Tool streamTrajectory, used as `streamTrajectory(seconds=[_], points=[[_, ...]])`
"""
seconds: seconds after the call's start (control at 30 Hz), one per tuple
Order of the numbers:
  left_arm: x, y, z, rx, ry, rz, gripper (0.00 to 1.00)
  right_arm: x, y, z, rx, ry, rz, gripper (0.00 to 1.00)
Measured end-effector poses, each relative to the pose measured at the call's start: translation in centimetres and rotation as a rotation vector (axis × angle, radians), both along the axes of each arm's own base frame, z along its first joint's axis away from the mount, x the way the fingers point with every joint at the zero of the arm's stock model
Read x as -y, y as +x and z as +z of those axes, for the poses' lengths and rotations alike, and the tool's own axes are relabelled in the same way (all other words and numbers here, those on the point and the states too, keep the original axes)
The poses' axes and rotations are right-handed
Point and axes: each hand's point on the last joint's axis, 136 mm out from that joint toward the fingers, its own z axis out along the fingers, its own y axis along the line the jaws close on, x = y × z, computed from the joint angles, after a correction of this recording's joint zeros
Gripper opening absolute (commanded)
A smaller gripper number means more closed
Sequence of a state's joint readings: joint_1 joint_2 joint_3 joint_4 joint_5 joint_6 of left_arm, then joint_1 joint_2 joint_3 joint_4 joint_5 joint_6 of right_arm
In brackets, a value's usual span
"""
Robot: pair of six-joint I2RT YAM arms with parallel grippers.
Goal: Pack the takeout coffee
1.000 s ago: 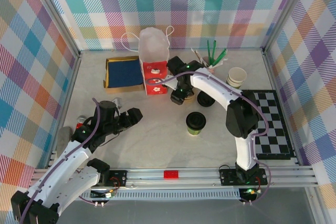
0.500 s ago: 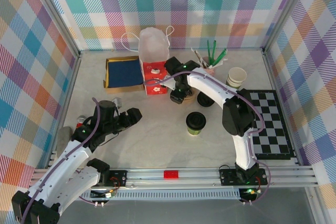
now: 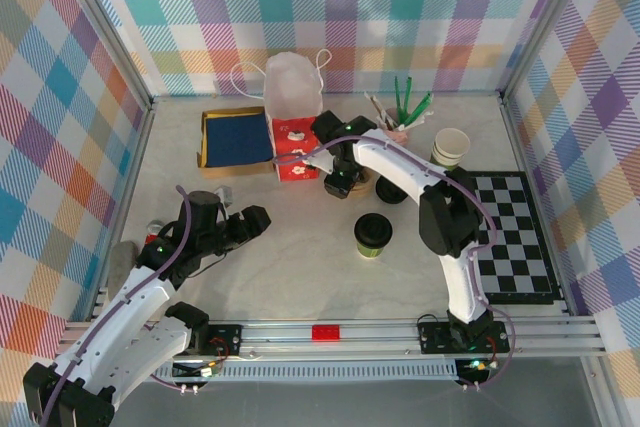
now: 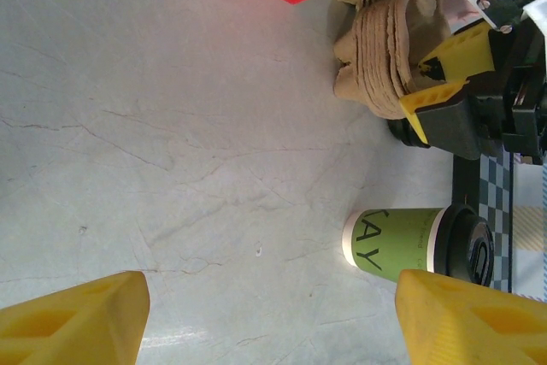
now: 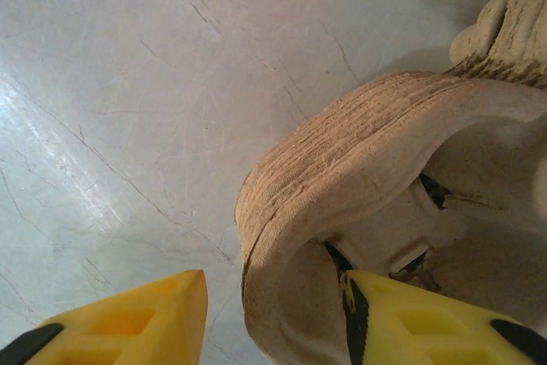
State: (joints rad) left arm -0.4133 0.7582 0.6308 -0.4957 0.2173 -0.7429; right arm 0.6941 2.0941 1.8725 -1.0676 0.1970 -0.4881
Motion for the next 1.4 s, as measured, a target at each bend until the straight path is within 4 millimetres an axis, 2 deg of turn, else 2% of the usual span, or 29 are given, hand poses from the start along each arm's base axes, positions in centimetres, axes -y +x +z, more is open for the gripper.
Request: streamTrajectory(seconds=[0.3,0.6,0.8,1.4], points=[[-0.1,0.1,0.0,0.000,0.000,0.004,0.76,-0.3,0.4,0.4,0.014,0.008,0.003,0.29],[-0.1,0.1,-0.1,-0.005,0.002,0.003,0.75,-0.2,0.3,0.4,0.010,0.005,0.003,0.23],[-0.1,0.1,-0.1,-0.005,0.001,0.003,0.75,-0.2,0.3,0.4,0.008,0.004,0.003,0.16],[0.0,0.1,-0.1,-0.005,0.001,0.002,0.75,-0.2,0.2,1.6,0.008,0.008,-0.008,0.11]])
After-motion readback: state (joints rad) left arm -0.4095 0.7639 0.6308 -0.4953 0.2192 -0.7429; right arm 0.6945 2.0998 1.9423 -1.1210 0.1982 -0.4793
